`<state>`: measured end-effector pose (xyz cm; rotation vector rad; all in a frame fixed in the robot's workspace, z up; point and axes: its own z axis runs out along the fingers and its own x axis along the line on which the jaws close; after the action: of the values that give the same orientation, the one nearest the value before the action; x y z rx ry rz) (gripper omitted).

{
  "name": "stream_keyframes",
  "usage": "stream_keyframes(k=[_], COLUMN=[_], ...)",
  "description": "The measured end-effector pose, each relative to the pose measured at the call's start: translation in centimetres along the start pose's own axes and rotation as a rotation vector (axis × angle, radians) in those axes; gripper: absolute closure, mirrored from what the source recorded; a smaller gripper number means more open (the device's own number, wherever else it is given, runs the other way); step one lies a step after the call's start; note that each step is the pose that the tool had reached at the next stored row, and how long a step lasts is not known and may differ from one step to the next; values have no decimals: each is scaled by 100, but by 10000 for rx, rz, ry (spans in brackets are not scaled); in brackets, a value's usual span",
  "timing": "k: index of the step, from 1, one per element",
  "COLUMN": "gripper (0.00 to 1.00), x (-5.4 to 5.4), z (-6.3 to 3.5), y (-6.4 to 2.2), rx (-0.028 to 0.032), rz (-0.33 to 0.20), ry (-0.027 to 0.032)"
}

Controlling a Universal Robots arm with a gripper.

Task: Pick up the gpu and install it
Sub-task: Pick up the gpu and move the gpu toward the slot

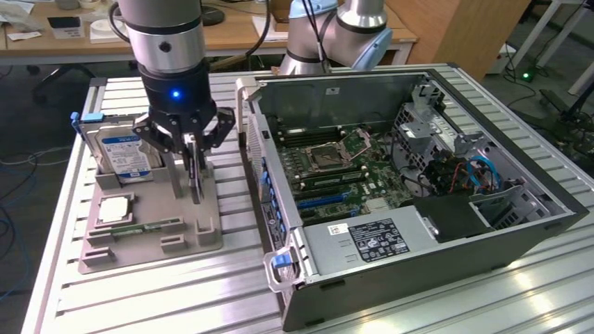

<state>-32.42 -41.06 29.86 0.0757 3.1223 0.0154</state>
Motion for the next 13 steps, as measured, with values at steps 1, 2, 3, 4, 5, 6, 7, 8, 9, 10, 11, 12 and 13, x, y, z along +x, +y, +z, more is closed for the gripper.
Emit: stream_keyframes(k=[1,2,3,4,5,6,7,8,9,10,11,12,13], gripper=[73,73,73,73,73,73,73,73,73,73,73,73,73], x=[0,0,-1,-1,-1,-1,-1,-1,-1,-1,-1,-1,-2], z=[-5,-12,-19,-25,-32,-38,-45,-52,-59,-66,-72,-79,-85], y=[0,0,0,0,0,0,0,0,0,1,1,1,1], rx=[0,0,0,0,-1,0,0,0,0,0,0,0,-1], rz=[0,0,0,1,0,0,0,0,0,0,0,1,0], ry=[0,0,0,0,0,0,0,0,0,0,0,-1,-1])
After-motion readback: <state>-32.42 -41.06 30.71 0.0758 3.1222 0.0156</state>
